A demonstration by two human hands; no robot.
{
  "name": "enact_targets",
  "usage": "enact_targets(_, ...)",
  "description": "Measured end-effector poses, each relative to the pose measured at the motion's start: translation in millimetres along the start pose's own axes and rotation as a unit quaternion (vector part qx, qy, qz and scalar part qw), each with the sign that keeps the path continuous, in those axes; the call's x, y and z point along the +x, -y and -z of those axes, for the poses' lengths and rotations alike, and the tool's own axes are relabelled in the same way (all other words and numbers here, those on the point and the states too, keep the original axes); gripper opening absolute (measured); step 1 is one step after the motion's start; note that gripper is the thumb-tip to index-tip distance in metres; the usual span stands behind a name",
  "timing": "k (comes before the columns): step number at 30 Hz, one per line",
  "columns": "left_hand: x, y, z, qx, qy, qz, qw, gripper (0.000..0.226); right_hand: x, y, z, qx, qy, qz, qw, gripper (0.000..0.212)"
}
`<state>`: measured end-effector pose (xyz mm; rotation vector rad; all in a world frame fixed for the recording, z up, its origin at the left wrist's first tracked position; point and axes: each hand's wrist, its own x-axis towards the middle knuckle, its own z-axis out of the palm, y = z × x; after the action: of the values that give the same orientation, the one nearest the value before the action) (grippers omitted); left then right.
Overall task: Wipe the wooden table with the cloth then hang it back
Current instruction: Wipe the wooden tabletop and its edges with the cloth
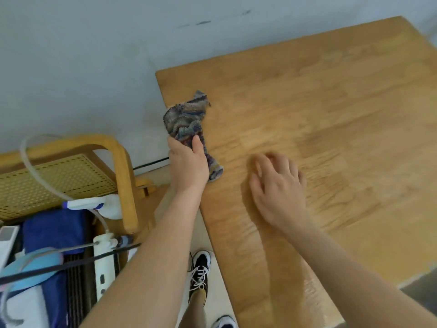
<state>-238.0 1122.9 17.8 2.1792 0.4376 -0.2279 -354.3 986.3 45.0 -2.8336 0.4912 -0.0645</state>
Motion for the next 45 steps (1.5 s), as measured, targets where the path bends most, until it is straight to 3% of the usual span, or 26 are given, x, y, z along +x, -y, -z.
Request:
enact_targets(3,-28.8,7.3,4.9,0.001,-0.013,-0.068,0.998,0.068,98.9,23.4,-4.7,0.015,0.022,0.012,1.000,0.052)
enact_targets(6,-21.4,4.7,7.9,0.017,-0.004,-0.071,0.997,0.072,139.6,34.8,-22.5,-0.016,0.054,0.019,0.998,0.055)
enact_targets(12,126.8,-51.2,1.9,0.026,-0.017,0.008,0.999,0.054,137.5,31.4,-30.4,-0.044,0.043,0.019,0.998,0.058)
enact_targets(17,201.8,-72.3,7.9,0.018,-0.005,0.014,1.000,0.052,142.2,34.2,-30.1,-0.040,0.042,0.020,0.998,0.058)
enact_targets(21,223.2,-91.1,14.9,0.186,0.040,-0.080,0.979,0.051,139.0,31.1,-29.4,-0.036,0.040,0.019,0.998,0.057)
enact_targets(24,206.1,-111.7,-7.6,0.338,0.040,-0.202,0.918,0.054,139.6,33.7,-29.0,-0.034,0.028,0.021,0.999,0.057)
enact_targets(26,166.6,-125.6,-46.4,0.367,0.061,-0.298,0.879,0.054,140.4,34.2,-30.6,-0.020,0.010,0.021,1.000,0.056)
enact_targets(28,123.4,-135.4,-83.2,0.345,0.123,-0.378,0.850,0.058,138.9,31.5,-32.7,0.040,-0.027,-0.003,0.999,0.053)
enact_targets(30,108.2,-140.9,-97.6,0.316,0.184,-0.400,0.840,0.061,138.3,27.3,-33.0,0.121,-0.069,-0.014,0.990,0.040)
enact_targets(33,111.9,-144.2,-76.5,0.129,0.244,-0.357,0.892,0.054,140.2,21.7,-33.2,0.194,-0.132,0.009,0.972,0.026)
enact_targets(35,102.5,-134.4,-49.8,0.035,0.132,-0.324,0.936,0.038,140.6,21.0,-31.0,0.233,-0.164,0.008,0.959,0.021)
enact_targets(37,87.0,-113.6,-31.9,0.088,-0.031,-0.296,0.951,0.024,139.7,21.3,-24.5,0.246,-0.173,0.013,0.954,0.019)
enact_targets(38,80.0,-99.9,-29.9,0.123,-0.071,-0.282,0.949,0.021,140.8,21.4,-18.6,0.229,-0.173,0.031,0.958,0.021)
enact_targets(40,69.1,-78.2,-36.9,0.183,-0.079,-0.267,0.943,0.025,156.3,15.4,-7.9,0.158,-0.153,0.114,0.969,0.029)
enact_targets(42,62.9,-71.1,-46.0,0.218,-0.065,-0.264,0.937,0.036,188.0,-2.7,-2.4,0.066,-0.059,0.234,0.968,0.039)
enact_targets(45,61.0,-76.3,-50.8,0.258,-0.051,-0.249,0.932,0.046,237.8,-29.3,0.0,-0.064,0.096,0.383,0.916,0.057)
